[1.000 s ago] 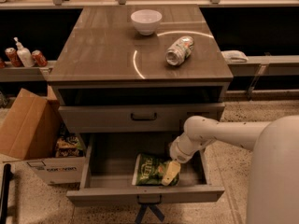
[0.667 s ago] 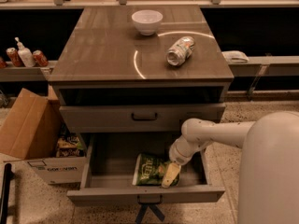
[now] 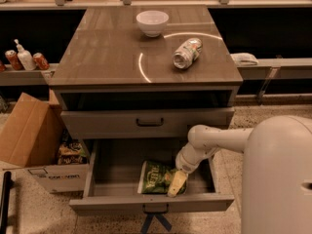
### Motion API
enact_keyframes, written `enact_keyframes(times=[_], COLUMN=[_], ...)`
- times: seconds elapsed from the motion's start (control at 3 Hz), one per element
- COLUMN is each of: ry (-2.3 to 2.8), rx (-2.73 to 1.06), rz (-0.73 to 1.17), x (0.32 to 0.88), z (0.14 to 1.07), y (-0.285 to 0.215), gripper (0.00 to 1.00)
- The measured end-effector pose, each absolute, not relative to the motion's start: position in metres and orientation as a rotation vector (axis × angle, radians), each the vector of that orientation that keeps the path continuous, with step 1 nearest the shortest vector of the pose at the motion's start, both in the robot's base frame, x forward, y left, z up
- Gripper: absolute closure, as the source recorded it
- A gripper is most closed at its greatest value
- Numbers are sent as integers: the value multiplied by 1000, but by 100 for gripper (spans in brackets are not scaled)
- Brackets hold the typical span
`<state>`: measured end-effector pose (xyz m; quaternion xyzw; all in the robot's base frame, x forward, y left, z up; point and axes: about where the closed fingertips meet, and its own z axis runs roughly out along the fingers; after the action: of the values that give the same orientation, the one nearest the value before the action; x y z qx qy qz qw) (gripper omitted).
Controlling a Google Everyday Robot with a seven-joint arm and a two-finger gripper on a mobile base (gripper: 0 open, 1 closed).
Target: Pick green jalapeno chip bag from middle drawer and place on counter
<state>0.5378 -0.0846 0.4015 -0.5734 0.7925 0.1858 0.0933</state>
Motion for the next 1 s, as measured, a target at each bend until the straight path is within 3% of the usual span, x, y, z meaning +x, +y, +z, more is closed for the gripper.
enact_keyframes(times=[0.67, 1.0], ry=[2333, 2291], rx=[-1650, -1607], rz=[583, 625], x=[545, 548], z=[412, 429], y=[-90, -94], gripper=[0, 23])
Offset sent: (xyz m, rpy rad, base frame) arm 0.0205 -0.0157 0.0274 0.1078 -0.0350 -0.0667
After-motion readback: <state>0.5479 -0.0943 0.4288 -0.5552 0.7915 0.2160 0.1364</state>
